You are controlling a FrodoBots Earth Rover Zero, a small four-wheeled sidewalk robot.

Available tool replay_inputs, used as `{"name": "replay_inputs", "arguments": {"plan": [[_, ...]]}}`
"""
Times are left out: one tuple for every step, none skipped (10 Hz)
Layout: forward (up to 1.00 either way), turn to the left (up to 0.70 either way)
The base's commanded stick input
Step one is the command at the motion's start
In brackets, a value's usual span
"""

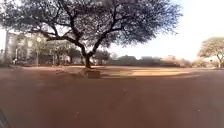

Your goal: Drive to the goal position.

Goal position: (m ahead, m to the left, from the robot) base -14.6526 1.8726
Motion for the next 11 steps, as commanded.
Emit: {"name": "replay_inputs", "arguments": {"plan": [[1.00, 0.00], [1.00, 0.00], [1.00, 0.00], [1.00, 0.00], [1.00, 0.00], [1.00, 0.00], [1.00, 0.00], [1.00, -0.03], [1.00, -0.15], [1.00, -0.27], [1.00, -0.27]]}}
